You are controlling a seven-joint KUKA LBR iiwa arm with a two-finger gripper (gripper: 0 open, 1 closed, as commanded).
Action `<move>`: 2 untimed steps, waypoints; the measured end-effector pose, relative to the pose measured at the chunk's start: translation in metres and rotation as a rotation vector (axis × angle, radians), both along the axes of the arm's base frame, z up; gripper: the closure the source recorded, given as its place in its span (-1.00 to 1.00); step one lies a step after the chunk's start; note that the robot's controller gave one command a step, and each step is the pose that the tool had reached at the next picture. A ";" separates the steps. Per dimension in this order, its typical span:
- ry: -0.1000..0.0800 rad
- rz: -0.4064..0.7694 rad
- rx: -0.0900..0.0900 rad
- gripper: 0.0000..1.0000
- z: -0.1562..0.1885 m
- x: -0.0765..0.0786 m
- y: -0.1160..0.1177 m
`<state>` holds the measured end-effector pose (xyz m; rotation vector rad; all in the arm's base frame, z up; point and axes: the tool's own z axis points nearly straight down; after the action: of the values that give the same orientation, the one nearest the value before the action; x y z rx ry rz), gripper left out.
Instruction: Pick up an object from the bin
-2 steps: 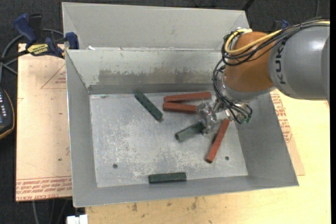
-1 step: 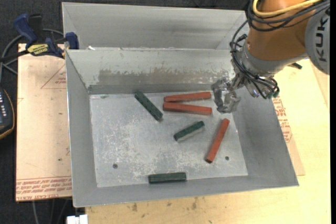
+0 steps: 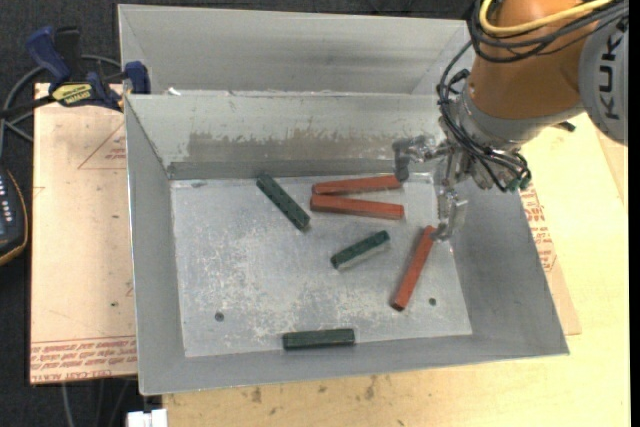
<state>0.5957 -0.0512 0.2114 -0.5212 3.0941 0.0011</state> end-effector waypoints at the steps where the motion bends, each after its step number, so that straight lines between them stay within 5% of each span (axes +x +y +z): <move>1: -0.002 0.378 0.000 -1.00 -0.142 0.037 0.009; 2: 0.001 0.492 0.000 -1.00 -0.139 -0.036 0.004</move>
Offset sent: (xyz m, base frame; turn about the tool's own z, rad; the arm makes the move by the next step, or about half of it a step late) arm 0.0351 0.0070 -0.1414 -0.3804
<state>0.5595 -0.0474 0.0725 -1.2594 2.8750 0.0029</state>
